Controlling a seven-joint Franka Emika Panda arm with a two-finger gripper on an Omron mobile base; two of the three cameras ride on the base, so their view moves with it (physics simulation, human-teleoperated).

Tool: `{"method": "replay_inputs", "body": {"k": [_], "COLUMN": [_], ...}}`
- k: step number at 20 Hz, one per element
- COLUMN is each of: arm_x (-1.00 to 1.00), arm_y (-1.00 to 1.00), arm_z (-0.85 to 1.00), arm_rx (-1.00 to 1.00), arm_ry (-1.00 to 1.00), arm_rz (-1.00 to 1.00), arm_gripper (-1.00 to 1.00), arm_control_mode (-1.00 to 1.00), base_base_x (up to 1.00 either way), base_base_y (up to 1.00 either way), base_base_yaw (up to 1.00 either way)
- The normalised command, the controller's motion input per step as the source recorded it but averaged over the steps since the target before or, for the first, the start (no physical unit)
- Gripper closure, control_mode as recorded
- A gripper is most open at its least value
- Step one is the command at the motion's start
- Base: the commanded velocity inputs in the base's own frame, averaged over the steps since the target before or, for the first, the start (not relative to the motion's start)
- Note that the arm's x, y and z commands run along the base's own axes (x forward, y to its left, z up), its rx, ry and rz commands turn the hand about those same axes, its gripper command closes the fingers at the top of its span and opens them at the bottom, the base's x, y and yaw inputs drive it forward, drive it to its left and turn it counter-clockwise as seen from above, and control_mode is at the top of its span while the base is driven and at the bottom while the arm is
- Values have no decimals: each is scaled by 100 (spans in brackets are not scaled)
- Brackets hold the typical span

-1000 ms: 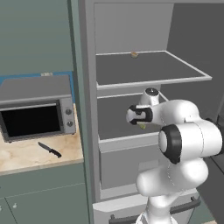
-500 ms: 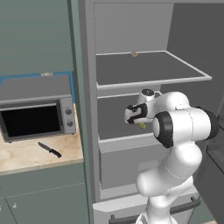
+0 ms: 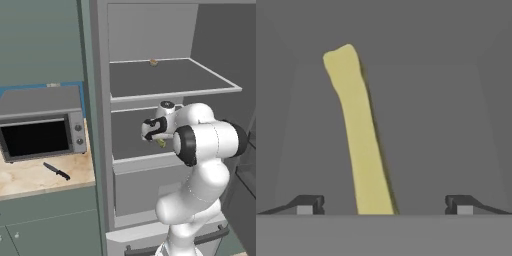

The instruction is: Retrieve the butter from the fridge and place it on a plate on the dining table. Then retrieve the butter knife by the fridge and place it near the plate.

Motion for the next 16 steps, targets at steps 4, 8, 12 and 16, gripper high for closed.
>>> {"method": "replay_inputs", "body": {"k": [4, 8, 12, 16], "arm_x": [0, 0, -2, -54], "arm_y": [12, 7, 0, 2], "arm_z": [-23, -8, 0, 0], "arm_rx": [0, 0, 0, 0], "arm_ry": [2, 0, 0, -1], "arm_rz": [0, 0, 0, -10], "arm_gripper": [100, 100, 100, 100], "arm_control_mode": [-100, -100, -100, -100], "base_base_x": [0, 0, 0, 0], "base_base_y": [0, 0, 0, 0], "base_base_yaw": [0, 0, 0, 0]}}
